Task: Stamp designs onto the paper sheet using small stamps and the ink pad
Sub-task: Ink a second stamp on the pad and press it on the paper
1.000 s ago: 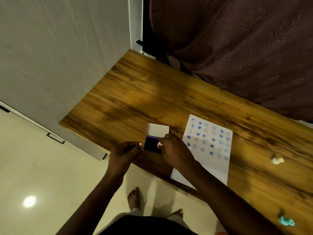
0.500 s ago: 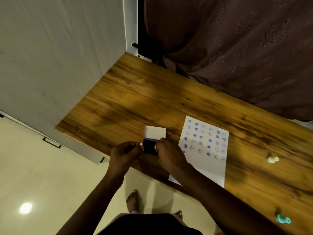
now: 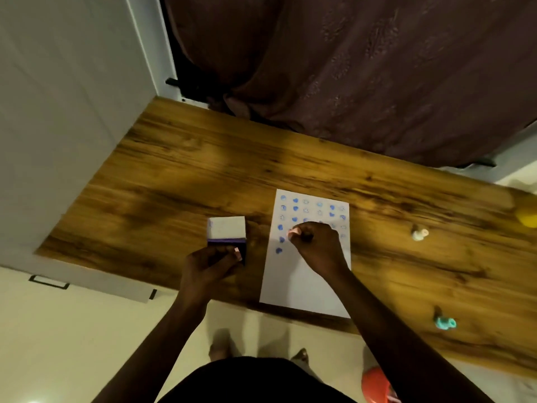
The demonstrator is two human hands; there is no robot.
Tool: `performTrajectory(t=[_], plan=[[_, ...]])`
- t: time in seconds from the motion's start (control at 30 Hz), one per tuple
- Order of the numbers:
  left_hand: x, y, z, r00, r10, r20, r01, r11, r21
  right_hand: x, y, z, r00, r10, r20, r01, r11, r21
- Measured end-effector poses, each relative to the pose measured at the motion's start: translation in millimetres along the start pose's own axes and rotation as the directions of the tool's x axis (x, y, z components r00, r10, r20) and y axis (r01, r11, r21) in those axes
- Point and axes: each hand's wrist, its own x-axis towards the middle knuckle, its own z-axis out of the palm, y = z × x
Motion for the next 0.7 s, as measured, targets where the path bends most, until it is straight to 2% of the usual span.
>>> performTrajectory(t=[0.07, 0.2, 0.3, 0.43, 0.7], plan=[[1.3, -1.8, 9.3, 1.000, -0.019, 0.013, 0.019, 1.000, 0.008, -8.2, 16.7, -1.4, 1.000, 0.028, -0.004, -0.029, 0.994, -0.106], [-1.5, -3.7, 25.3, 0.998, -0.021, 0.051, 0.020, 0.999, 0.026, -22.0, 28.9, 7.4, 1.000, 0.021, 0.011, -0.019, 0.980, -0.199], [-1.0, -6.5, 32.3, 0.995, -0.021, 0.095, 0.018, 0.999, 0.037, -23.9, 27.3, 13.8, 1.000, -0.004, 0.018, 0.008, 0.974, -0.227], [6.9, -10.6, 36.5, 0.997, -0.029, 0.071, 0.022, 0.995, 0.094, -19.7, 23.9, 20.2, 0.999, -0.039, 0.023, 0.044, 0.959, -0.281], [16.9, -11.2, 39.1, 0.997, -0.023, 0.074, 0.016, 0.996, 0.092, -23.5, 25.8, 27.9, 0.998, -0.024, 0.052, 0.038, 0.958, -0.285]])
